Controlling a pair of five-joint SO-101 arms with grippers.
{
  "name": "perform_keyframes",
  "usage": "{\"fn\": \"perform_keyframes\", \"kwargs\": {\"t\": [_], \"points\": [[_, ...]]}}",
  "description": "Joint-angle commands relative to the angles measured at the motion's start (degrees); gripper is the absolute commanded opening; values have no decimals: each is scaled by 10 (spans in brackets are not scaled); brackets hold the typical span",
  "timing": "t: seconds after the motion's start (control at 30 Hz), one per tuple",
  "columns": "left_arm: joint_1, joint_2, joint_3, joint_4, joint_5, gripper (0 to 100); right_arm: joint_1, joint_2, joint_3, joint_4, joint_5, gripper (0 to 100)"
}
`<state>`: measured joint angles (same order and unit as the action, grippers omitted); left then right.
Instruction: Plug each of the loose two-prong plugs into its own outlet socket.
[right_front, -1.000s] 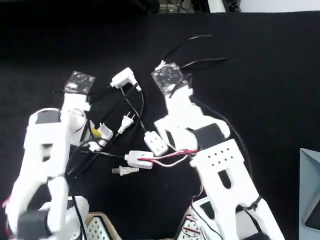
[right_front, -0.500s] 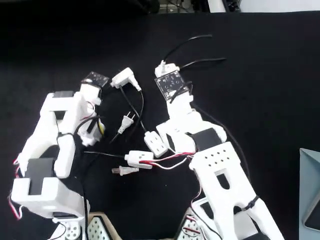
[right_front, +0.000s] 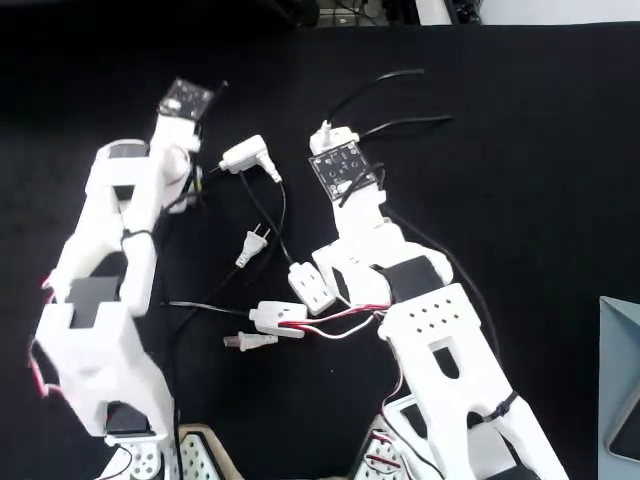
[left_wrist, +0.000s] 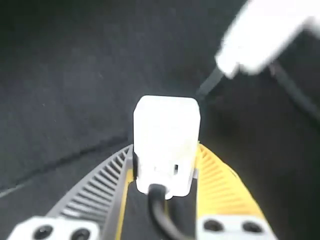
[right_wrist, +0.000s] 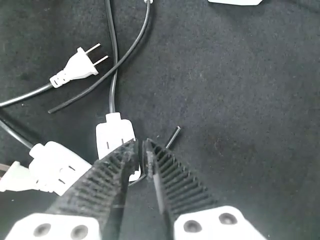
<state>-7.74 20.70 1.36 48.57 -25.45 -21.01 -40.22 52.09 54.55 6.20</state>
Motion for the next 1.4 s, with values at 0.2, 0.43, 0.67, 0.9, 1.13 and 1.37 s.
{"fn": "perform_keyframes", "kwargs": {"t": [0.2, 0.43, 0.67, 0.9, 1.13, 1.37], "points": [[15, 201, -330, -4, 53, 34, 6, -17, -3, -10, -4, 15], [13, 290, -522, 156, 86, 302, 5, -17, -3, -21, -4, 15], [2, 291, -715, 350, 98, 314, 4, -17, -8, -22, -4, 16], [-29, 297, -883, 525, 101, 312, -71, -15, -21, -21, 8, 109], [-85, 291, -891, 524, 107, 238, -116, 87, -90, -18, 73, 109], [-113, 236, -884, 525, 111, 238, -118, 281, -222, -18, 120, 113]]}}
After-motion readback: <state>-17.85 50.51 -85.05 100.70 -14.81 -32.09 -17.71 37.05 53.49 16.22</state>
